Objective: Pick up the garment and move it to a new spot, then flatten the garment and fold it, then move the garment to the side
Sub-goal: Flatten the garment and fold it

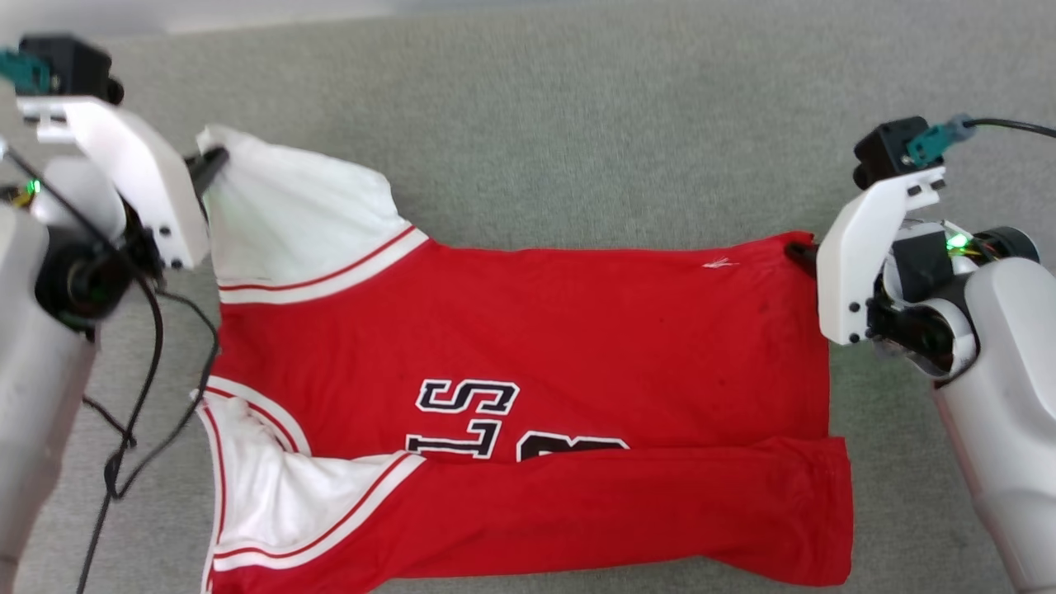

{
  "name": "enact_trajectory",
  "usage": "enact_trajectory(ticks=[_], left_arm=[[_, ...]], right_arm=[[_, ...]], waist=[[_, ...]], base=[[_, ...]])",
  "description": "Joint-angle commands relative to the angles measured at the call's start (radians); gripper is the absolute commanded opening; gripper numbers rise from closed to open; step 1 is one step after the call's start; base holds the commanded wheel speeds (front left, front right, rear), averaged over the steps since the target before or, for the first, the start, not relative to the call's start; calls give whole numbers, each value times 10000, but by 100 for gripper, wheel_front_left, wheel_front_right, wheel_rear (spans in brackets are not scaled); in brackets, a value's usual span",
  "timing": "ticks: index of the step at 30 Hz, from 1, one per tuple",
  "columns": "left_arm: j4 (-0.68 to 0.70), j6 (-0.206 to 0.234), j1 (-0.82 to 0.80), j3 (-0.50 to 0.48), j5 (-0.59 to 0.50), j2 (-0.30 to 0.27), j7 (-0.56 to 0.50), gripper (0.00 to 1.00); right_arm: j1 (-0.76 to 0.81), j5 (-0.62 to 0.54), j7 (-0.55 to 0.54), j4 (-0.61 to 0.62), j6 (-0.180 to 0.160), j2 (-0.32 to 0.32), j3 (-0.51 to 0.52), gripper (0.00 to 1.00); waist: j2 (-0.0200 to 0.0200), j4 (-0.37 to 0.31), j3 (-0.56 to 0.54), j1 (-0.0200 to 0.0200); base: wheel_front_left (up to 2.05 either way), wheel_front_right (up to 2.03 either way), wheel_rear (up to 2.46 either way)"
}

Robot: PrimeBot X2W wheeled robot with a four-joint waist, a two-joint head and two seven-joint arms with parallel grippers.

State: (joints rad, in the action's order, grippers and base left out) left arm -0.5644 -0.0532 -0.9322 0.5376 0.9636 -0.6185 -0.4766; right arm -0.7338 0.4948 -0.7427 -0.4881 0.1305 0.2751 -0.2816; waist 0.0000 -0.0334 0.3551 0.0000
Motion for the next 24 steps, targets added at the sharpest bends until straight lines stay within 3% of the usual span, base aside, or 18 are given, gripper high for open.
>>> enact_trajectory(ticks=[1,9,24], left_arm=[[127,43,478,-122,106,-75,262,0],[1297,402,3276,-567,793,-387,1324,0],[3969,2015,8443,-1119,1942,-449,2613,0]], right_arm=[[351,-47,98,222,0,88,104,0],[2407,128,293,1160,0,200,792,0],[5690,349,910,1835,0,-298,1948,0]], waist=[[0,138,-484,0],[0,415,-1830,0],[0,445,-2547,0]], base=[[0,0,0],[0,0,0],[0,0,0]])
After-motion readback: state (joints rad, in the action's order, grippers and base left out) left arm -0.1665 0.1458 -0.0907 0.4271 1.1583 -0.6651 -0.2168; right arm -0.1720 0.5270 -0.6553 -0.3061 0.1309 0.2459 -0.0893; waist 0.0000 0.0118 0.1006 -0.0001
